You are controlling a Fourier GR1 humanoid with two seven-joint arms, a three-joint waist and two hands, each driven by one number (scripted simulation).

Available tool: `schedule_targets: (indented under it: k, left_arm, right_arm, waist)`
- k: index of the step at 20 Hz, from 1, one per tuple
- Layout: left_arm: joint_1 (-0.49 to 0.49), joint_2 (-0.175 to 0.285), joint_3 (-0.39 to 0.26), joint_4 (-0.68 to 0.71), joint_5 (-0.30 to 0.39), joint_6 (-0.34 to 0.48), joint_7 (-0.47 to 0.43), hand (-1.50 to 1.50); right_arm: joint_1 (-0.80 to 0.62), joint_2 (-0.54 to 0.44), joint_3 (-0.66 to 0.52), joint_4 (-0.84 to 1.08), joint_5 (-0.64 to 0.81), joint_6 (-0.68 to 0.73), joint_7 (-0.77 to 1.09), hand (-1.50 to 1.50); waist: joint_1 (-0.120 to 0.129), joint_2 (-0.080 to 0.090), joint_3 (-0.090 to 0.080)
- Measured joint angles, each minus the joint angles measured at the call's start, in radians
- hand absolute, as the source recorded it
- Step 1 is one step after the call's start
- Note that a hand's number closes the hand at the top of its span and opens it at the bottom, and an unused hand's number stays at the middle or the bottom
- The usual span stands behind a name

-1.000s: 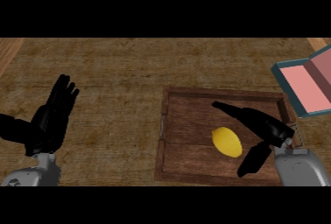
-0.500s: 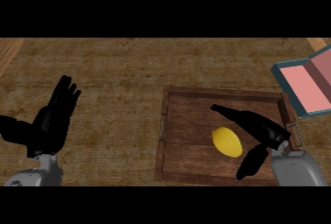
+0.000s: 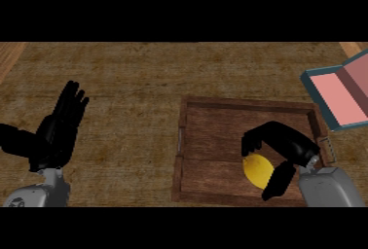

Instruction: Pick the lemon from the tray and place it in the cardboard box

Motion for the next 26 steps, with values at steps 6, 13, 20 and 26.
schedule_targets:
  k: [6, 13, 20, 26]
  left_arm:
    - [0.012, 0.001, 0.007, -0.014, 0.001, -0.012, 0.003, 0.00]
    - [0.019, -0.008, -0.010, -0.024, -0.009, -0.015, 0.002, 0.00]
    - [0.013, -0.004, 0.004, -0.028, 0.000, -0.015, 0.022, 0.00]
    - [0.020, -0.013, 0.002, -0.032, -0.008, -0.011, 0.009, 0.00]
  right_arm:
    - [-0.017, 0.012, -0.012, 0.007, 0.052, -0.071, -0.053, 1.50]
    - [-0.124, 0.160, 0.083, 0.062, 0.310, -0.281, 0.209, 1.50]
    - [-0.269, 0.235, 0.190, 0.089, 0.455, -0.370, 0.401, 1.50]
    - [-0.336, 0.248, 0.206, -0.054, 0.444, -0.337, 0.521, 1.50]
  waist:
    - [0.001, 0.000, 0.000]
    - [0.018, 0.005, 0.004]
    - [0.012, 0.004, 0.005]
    - [0.005, 0.002, 0.005]
